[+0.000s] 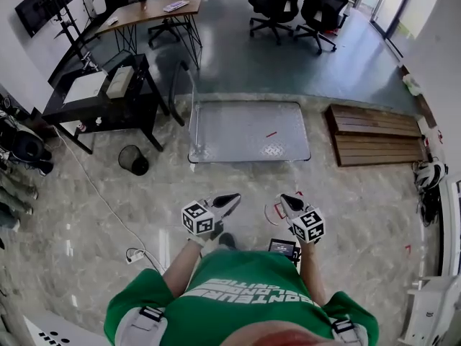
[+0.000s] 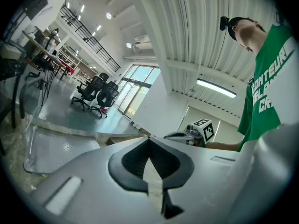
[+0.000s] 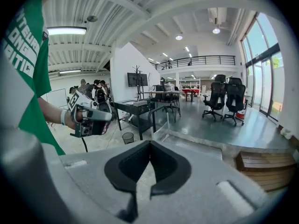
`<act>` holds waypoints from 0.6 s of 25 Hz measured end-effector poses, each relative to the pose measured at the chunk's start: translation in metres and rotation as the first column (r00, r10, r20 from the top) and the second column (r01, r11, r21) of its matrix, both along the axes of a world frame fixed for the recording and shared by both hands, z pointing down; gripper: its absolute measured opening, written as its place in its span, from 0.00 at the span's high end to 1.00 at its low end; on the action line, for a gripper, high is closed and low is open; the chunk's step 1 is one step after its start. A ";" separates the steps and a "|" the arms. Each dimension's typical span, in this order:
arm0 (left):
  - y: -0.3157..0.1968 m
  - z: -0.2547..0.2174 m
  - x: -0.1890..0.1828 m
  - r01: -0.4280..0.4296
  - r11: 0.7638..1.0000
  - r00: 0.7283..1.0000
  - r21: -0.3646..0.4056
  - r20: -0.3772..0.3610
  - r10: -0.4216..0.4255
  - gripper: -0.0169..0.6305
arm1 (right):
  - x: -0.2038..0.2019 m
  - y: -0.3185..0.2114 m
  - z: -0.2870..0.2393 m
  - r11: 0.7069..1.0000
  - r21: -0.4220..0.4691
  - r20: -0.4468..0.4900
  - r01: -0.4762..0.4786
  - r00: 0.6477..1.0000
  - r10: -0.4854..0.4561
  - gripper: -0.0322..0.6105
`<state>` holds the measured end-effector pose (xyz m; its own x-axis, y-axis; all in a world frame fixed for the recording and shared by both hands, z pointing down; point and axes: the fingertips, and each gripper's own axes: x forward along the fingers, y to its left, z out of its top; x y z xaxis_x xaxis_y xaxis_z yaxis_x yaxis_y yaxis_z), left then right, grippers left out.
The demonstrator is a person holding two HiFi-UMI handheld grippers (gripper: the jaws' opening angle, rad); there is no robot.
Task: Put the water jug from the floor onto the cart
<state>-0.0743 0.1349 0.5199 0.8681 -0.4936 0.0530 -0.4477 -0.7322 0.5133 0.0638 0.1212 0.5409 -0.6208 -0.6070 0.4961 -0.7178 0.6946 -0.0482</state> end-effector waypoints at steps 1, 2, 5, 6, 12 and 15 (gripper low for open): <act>-0.002 0.000 -0.003 0.000 1.000 1.000 0.004 0.001 0.000 0.96 | -0.002 -0.002 0.001 1.000 -0.001 -0.005 0.000 1.000 0.000 0.96; -0.004 0.001 -0.004 0.001 1.000 1.000 0.006 0.001 -0.001 0.96 | -0.003 -0.004 0.001 1.000 -0.001 -0.009 0.001 1.000 -0.001 0.96; -0.007 0.004 -0.009 0.009 1.000 1.000 0.004 -0.007 -0.009 0.96 | -0.005 -0.007 0.002 1.000 0.000 -0.014 0.001 1.000 -0.001 0.96; -0.007 0.006 -0.011 0.010 1.000 1.000 0.000 -0.008 -0.010 0.96 | -0.007 -0.007 0.002 1.000 0.001 -0.014 -0.001 1.000 0.001 0.96; -0.011 0.012 -0.015 -0.005 1.000 1.000 -0.004 -0.015 0.005 0.96 | -0.010 -0.016 0.008 1.000 -0.005 0.007 -0.026 1.000 0.026 0.96; -0.018 0.014 -0.014 -0.012 1.000 1.000 0.002 -0.004 0.012 0.96 | -0.008 -0.024 0.011 0.999 -0.002 0.017 -0.035 0.999 0.035 0.96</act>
